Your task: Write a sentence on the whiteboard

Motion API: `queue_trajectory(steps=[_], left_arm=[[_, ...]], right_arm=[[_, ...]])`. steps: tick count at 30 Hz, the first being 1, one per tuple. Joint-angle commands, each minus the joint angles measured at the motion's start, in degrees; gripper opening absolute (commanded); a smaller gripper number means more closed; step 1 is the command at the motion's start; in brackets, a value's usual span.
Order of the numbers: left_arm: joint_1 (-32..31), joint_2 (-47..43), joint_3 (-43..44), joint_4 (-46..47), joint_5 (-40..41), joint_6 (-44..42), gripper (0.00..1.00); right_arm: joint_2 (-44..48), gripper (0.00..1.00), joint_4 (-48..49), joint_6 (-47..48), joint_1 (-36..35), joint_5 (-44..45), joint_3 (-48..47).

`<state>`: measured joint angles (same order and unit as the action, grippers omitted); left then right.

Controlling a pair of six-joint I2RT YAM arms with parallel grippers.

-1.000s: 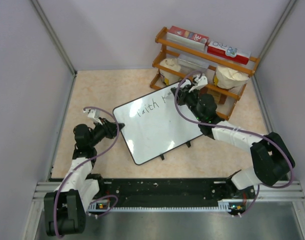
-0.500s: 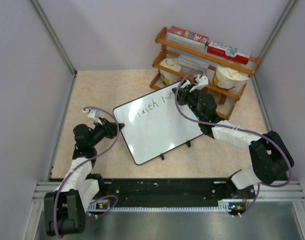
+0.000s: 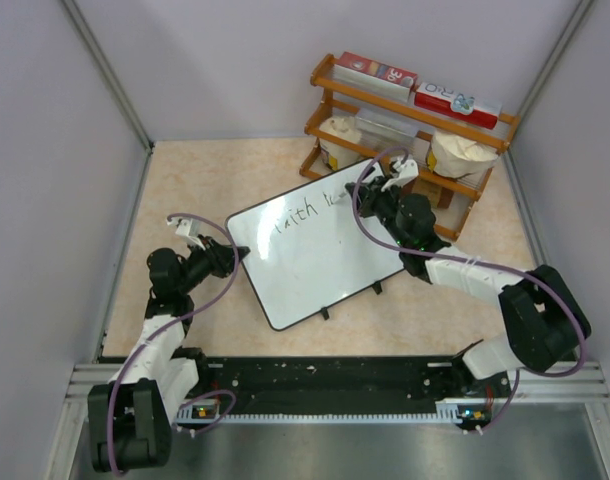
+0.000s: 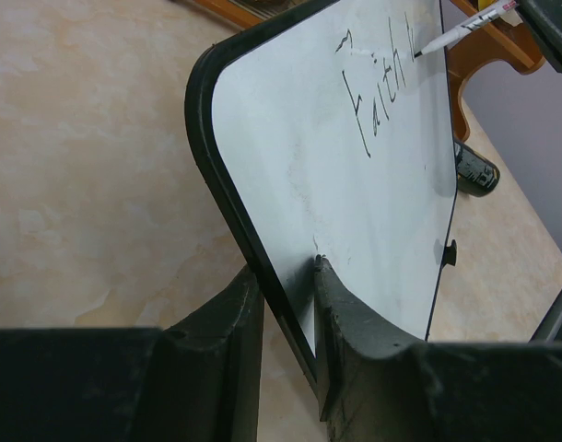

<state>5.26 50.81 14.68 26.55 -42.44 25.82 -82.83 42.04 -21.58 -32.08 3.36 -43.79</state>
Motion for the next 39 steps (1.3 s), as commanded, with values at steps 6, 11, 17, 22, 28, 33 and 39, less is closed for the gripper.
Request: queue_trajectory(steps=[6, 11, 17, 22, 28, 33, 39], left_arm=[[0.0, 0.4, -0.8, 1.7, 2.4, -5.0, 0.0], [0.0, 0.4, -0.7, 1.7, 2.4, -5.0, 0.0], [0.0, 0.5, -0.8, 1.8, 2.3, -5.0, 0.0], [0.0, 0.5, -0.7, 1.8, 2.3, -5.0, 0.0], [0.0, 0.4, -0.7, 1.8, 2.3, -5.0, 0.0], [0.1, 0.3, -0.7, 1.7, 2.4, -5.1, 0.0], [0.1, 0.4, -0.8, 1.7, 2.4, -5.1, 0.0]], right_arm=[[1.7, 0.0, 0.1, -0.6, 0.6, 0.5, 1.1], [-0.2, 0.0, -0.4, -0.6, 0.7, 0.5, -2.2], [-2.3, 0.0, -0.2, -0.4, 0.7, 0.1, -5.2], [-3.3, 0.0, -1.8, 1.5, 0.6, 1.2, -7.5], [-4.0, 0.0, -3.6, 2.3, 0.7, 2.1, -8.3], [-3.3, 0.0, -3.5, 1.5, 1.0, 2.8, -6.7], [-1.6, 0.0, -2.7, 0.3, 1.9, 3.0, -3.5]])
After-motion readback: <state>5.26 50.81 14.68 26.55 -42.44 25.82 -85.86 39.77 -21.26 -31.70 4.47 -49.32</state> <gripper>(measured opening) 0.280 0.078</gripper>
